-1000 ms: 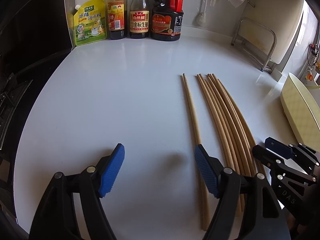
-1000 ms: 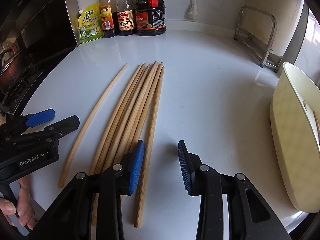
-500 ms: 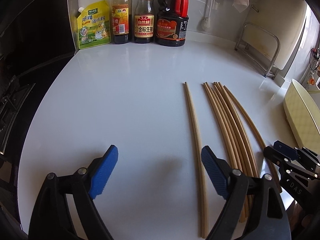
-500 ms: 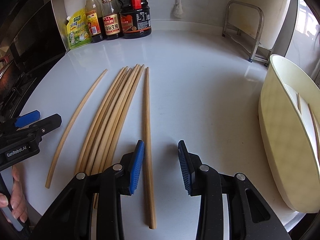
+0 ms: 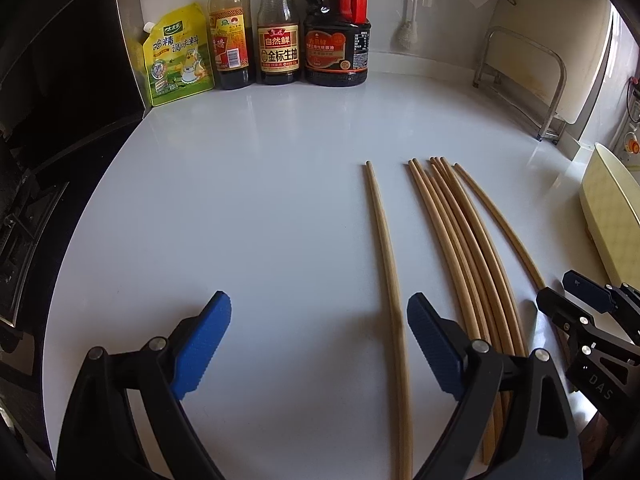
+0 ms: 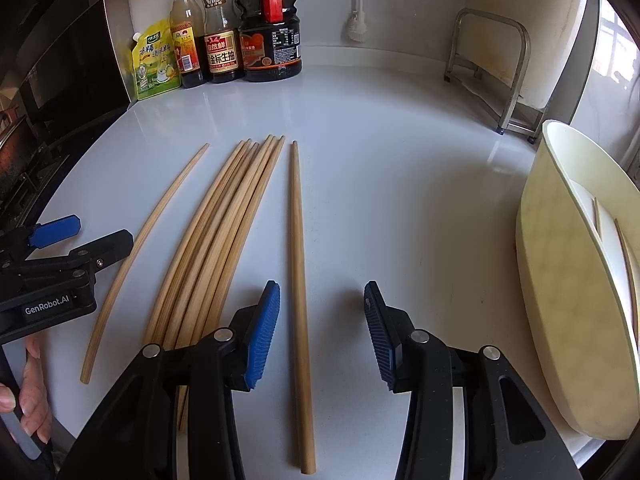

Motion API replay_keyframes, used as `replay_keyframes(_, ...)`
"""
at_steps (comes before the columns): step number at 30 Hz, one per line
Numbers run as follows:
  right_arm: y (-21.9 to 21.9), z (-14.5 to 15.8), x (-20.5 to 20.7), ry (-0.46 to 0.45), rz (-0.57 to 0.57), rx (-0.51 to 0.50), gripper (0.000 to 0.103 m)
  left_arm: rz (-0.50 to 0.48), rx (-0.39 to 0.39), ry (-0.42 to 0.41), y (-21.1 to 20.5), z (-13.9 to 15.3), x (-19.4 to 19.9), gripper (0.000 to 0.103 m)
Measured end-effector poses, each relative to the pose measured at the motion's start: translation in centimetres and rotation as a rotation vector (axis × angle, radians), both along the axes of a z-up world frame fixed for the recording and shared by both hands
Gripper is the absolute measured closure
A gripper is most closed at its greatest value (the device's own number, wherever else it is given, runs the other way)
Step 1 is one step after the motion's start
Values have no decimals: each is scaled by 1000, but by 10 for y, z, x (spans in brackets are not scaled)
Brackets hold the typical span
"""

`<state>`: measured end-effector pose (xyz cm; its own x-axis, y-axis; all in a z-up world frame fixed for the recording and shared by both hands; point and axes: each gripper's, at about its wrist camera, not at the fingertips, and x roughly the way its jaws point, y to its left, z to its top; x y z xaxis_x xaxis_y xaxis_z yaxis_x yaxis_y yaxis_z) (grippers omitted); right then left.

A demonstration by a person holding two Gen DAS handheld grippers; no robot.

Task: Organize utensils
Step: 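Grasp one chopstick with the right tool while the left tool grasps another, then carry both chopsticks into the cream basin and open both tools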

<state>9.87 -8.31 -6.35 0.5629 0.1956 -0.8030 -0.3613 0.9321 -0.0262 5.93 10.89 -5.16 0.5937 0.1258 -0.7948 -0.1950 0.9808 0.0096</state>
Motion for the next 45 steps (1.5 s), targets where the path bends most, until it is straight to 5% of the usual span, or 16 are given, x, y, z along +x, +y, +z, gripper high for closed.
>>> replay_keyframes(12,12,-1,8,-31,26,-46,61,-20,54,30,-11,-7,9,15)
replay_keyframes(15,15,-1,8,-30,44,-38,71,-25,49,33,-13,-7,10,15)
replay_keyframes(20,21,-2,5,-42,73,-53,93,-70,-5,14,-20,-5,7,44)
replay_keyframes(22,22,-2,4,-49,74,-64,97,-92,-1,7,-27,-3,6,75)
replay_keyframes(24,21,-2,4,-48,71,-55,97,-109,-8,11,-31,-3,6,95)
replay_keyframes(34,7,9,2,-48,24,33,97,-110,-41,17,-27,3,2,95)
replay_keyframes(45,-5,44,-16,-97,6,142,97,-103,-48,-32,-25,41,-9,95)
